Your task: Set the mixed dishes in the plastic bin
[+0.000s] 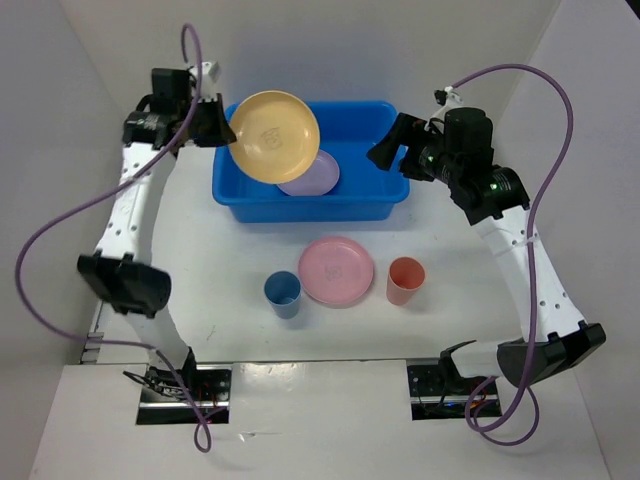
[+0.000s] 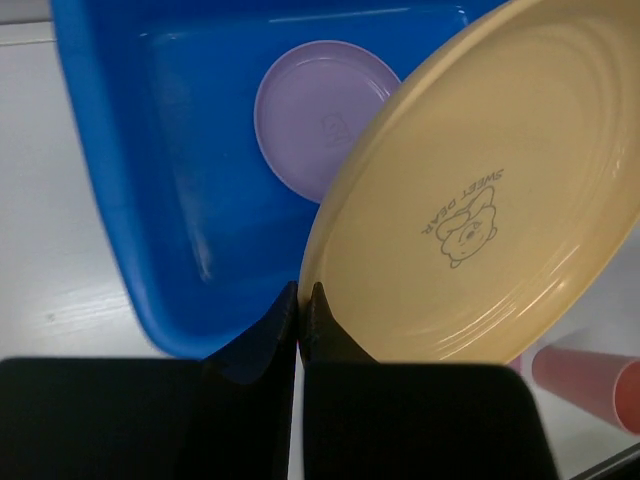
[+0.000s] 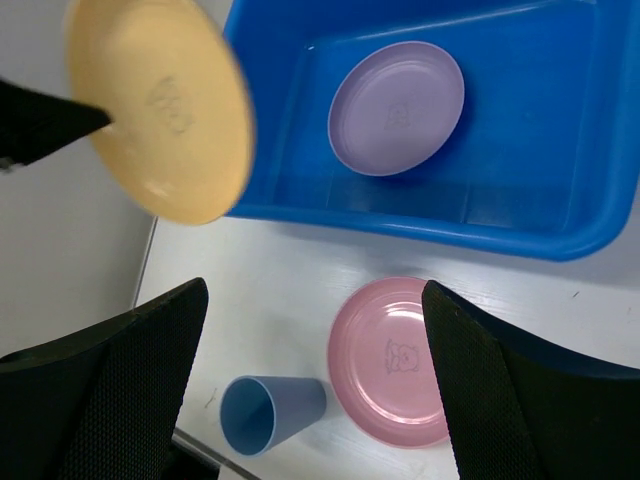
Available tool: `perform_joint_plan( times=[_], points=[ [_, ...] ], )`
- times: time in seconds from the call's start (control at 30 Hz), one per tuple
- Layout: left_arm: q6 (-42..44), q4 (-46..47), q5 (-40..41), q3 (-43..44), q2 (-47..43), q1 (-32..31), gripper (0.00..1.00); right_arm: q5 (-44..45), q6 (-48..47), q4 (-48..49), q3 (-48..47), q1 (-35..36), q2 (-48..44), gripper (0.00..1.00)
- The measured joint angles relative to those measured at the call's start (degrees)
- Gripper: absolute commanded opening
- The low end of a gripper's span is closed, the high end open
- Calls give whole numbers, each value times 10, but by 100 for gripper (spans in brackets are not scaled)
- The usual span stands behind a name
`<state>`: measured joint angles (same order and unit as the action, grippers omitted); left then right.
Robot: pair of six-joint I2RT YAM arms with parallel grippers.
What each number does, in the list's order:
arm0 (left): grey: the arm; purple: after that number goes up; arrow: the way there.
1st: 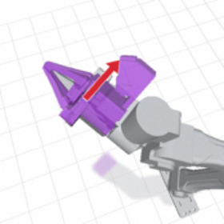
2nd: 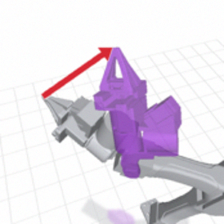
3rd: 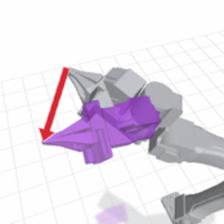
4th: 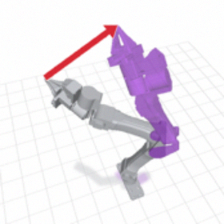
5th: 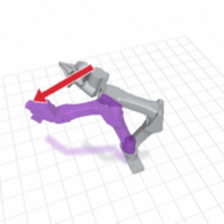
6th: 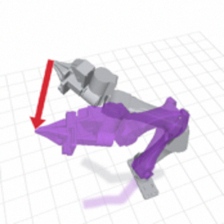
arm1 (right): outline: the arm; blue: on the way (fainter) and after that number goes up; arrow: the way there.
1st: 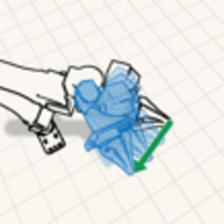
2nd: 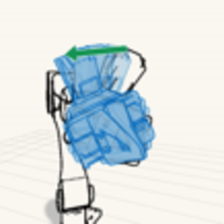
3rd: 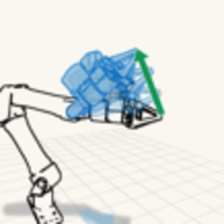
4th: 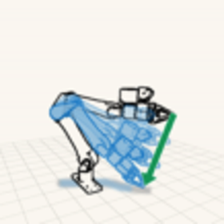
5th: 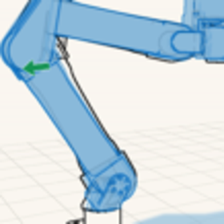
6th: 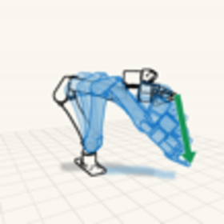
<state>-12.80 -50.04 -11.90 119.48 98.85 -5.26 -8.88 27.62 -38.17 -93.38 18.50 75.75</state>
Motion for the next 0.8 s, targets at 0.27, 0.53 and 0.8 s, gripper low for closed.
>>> perform_joint_plan(
  times=[0.27,0.53,0.8],
  points=[
    [-48,26,-20,149,273,-14,0,25,23,0,21,3,-12,92],
    [-89,-19,-24,451,515,-26,0,44,38,-1,60,10,-23,92],
    [-119,-40,-8,560,596,-45,0,57,41,0,75,15,-24,92]
  ],
)
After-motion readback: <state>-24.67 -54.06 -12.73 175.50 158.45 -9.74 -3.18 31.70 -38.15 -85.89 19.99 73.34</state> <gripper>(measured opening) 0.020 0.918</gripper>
